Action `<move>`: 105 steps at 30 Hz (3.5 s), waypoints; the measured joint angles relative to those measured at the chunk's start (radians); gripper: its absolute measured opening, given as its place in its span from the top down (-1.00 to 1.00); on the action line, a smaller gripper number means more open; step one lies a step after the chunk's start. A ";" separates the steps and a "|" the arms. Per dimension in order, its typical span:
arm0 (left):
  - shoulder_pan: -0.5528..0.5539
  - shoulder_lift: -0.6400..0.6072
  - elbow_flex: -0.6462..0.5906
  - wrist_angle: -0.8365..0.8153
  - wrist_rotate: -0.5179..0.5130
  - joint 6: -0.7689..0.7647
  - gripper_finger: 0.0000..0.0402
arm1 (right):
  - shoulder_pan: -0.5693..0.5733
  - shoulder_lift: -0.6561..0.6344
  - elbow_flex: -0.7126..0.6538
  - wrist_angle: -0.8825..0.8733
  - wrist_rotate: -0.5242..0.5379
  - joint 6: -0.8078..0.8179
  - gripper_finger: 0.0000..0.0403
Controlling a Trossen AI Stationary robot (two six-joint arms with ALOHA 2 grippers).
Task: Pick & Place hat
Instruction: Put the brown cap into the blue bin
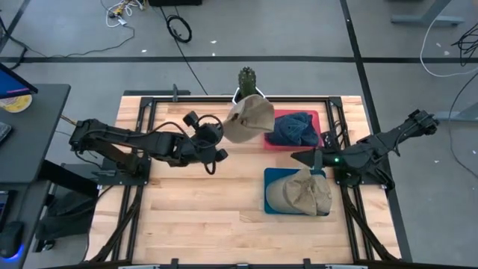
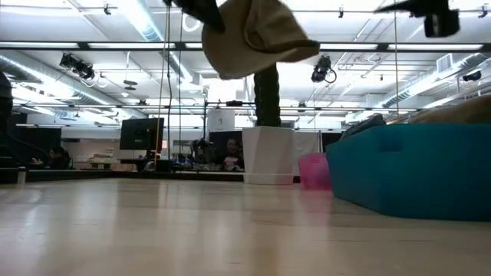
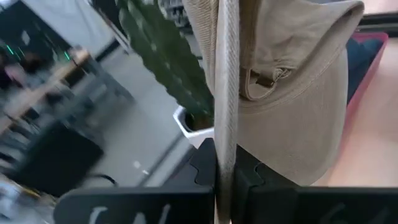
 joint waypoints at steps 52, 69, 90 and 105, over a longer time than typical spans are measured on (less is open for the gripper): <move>-0.144 0.001 0.032 0.634 -0.331 1.297 0.95 | -0.347 0.318 -0.001 0.884 -0.195 0.529 -0.54; -0.161 0.001 0.032 0.631 -0.330 1.249 0.95 | -0.390 0.317 -0.001 0.930 -0.220 0.492 0.70; -0.176 0.001 0.032 0.324 -0.415 0.683 0.24 | -0.396 0.273 -0.001 1.054 -0.218 0.304 0.99; -0.248 0.001 0.032 -0.162 -0.414 0.037 -0.04 | -0.400 0.136 -0.001 1.036 -0.350 0.270 1.00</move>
